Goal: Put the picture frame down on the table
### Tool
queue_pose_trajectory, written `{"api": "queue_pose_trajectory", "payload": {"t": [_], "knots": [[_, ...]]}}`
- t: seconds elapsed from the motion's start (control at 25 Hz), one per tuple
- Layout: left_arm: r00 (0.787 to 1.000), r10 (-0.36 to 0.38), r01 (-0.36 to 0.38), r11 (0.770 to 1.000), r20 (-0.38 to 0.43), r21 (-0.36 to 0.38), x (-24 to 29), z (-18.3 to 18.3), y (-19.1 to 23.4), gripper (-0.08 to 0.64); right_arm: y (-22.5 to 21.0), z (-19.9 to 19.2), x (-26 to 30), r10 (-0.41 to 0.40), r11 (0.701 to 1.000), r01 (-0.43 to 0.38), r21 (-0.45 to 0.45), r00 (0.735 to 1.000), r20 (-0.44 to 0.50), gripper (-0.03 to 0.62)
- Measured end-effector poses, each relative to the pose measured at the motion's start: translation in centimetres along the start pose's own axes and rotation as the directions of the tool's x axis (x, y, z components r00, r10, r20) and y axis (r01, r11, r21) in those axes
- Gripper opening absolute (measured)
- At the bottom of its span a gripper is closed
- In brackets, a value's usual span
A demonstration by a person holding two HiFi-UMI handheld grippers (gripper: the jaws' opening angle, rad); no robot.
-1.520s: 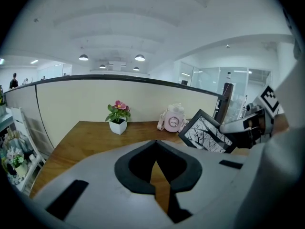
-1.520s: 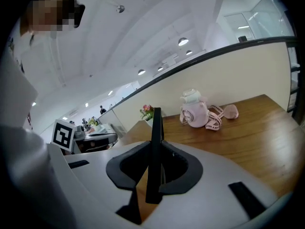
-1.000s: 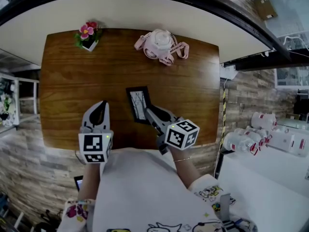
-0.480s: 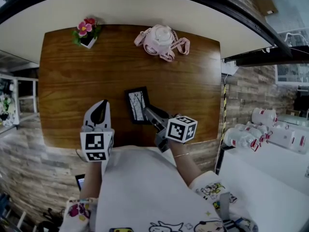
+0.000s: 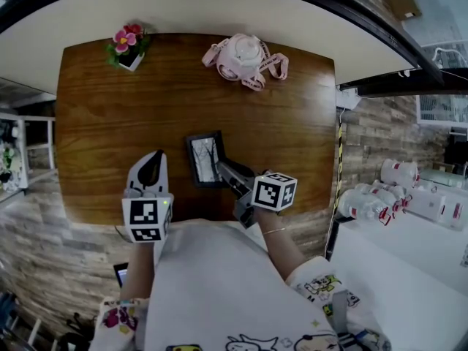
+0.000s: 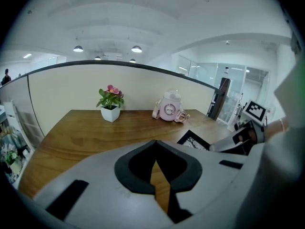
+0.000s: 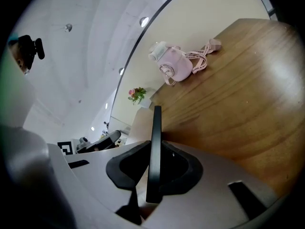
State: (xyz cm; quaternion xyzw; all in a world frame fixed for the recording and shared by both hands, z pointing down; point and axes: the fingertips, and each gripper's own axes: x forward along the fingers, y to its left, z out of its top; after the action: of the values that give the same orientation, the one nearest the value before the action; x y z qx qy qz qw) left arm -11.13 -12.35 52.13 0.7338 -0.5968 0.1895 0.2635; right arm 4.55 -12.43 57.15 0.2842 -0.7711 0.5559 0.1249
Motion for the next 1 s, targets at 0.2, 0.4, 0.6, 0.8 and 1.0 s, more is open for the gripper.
{"api": "queue_pose_trajectory", "payload": {"t": [0.2, 0.4, 0.6, 0.8, 1.0], "knots": [[1.0, -0.01, 0.01, 1.0, -0.011, 0.002, 0.3, -0.4, -0.1, 0.003, -1.0, -0.6, 0.2, -0.011, 1.0, 0.011, 0.009, 1.0, -0.022, 0.063], [1.0, -0.018, 0.018, 1.0, -0.023, 0.001, 0.6, -0.7, -0.1, 0.004, -1.3, -1.1, 0.7, -0.014, 1.0, 0.015, 0.017, 0.999, -0.04, 0.066], [0.999, -0.022, 0.022, 1.0, -0.038, -0.001, 1.0, -1.1, 0.1, 0.003, -2.2, -2.0, 1.0, -0.035, 0.999, 0.037, 0.023, 0.997, -0.07, 0.071], [0.998, -0.02, 0.02, 1.0, -0.052, -0.003, 1.2, -1.5, 0.4, 0.003, -2.7, -2.2, 1.4, -0.064, 0.998, 0.064, -0.004, 0.993, -0.096, 0.075], [0.998, -0.02, 0.019, 1.0, -0.061, -0.008, 1.6, -1.9, 0.5, 0.003, -3.2, -2.6, 1.8, -0.101, 0.994, 0.095, -0.056, 0.988, -0.12, 0.075]]}}
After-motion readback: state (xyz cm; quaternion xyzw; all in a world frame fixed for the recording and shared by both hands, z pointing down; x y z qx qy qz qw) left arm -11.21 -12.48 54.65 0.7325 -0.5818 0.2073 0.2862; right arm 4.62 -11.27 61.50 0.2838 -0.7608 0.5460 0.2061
